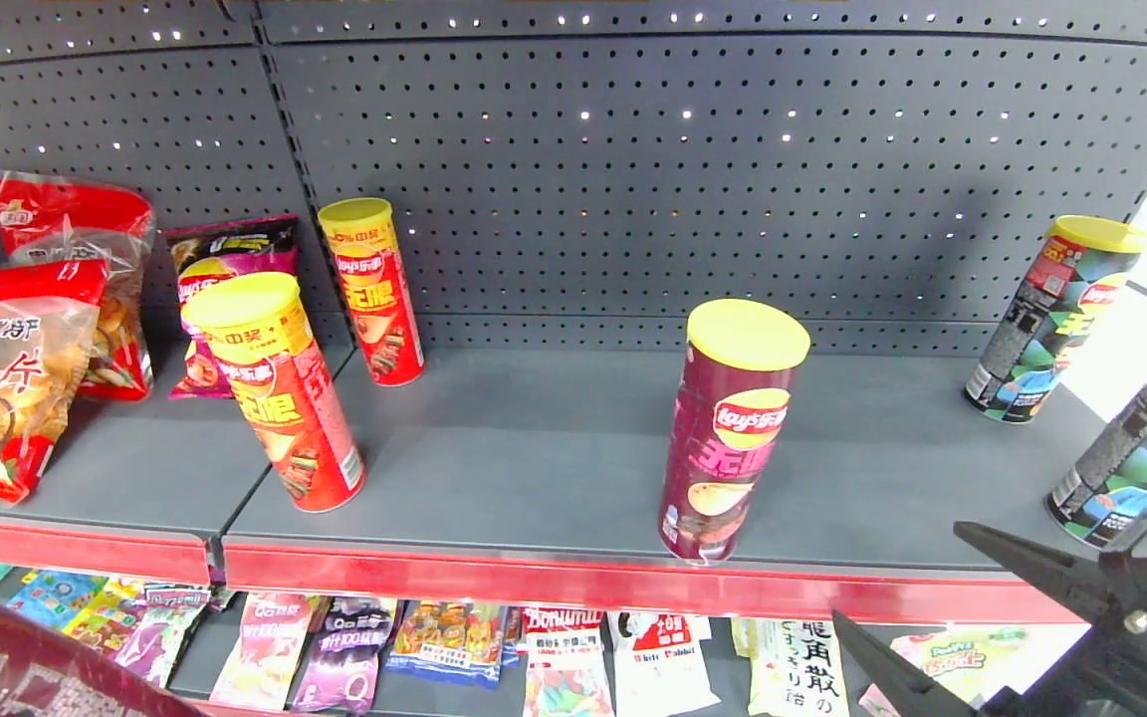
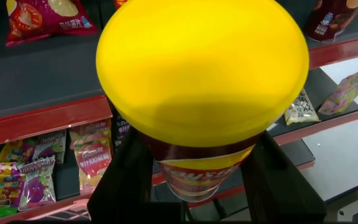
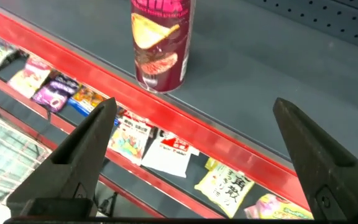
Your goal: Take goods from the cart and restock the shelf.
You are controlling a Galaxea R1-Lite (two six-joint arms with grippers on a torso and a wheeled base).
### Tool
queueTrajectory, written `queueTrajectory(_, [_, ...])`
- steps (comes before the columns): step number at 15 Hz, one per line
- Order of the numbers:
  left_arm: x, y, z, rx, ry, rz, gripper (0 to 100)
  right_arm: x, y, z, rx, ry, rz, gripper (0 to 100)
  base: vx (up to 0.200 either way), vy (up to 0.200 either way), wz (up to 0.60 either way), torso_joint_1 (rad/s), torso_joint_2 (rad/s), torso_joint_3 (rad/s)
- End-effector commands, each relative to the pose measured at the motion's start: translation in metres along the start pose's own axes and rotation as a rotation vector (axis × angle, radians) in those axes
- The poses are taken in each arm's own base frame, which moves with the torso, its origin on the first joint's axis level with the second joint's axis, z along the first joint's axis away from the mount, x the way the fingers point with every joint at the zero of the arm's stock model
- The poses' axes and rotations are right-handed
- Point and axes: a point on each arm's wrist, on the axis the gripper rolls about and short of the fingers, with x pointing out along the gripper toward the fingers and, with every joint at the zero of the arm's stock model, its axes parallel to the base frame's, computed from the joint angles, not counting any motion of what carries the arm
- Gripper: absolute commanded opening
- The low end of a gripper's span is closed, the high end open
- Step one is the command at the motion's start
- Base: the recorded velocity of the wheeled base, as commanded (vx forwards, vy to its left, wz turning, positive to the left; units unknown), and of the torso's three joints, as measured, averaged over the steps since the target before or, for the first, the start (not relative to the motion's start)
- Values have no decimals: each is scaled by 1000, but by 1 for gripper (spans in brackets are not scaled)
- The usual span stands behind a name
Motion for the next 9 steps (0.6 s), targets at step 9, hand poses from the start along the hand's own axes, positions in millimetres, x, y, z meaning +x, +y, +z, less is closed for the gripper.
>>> queueTrajectory(9, [10, 4, 11, 10, -30, -19, 0, -63, -64, -27, -24, -28, 94, 100, 0, 0, 0, 0, 0, 0])
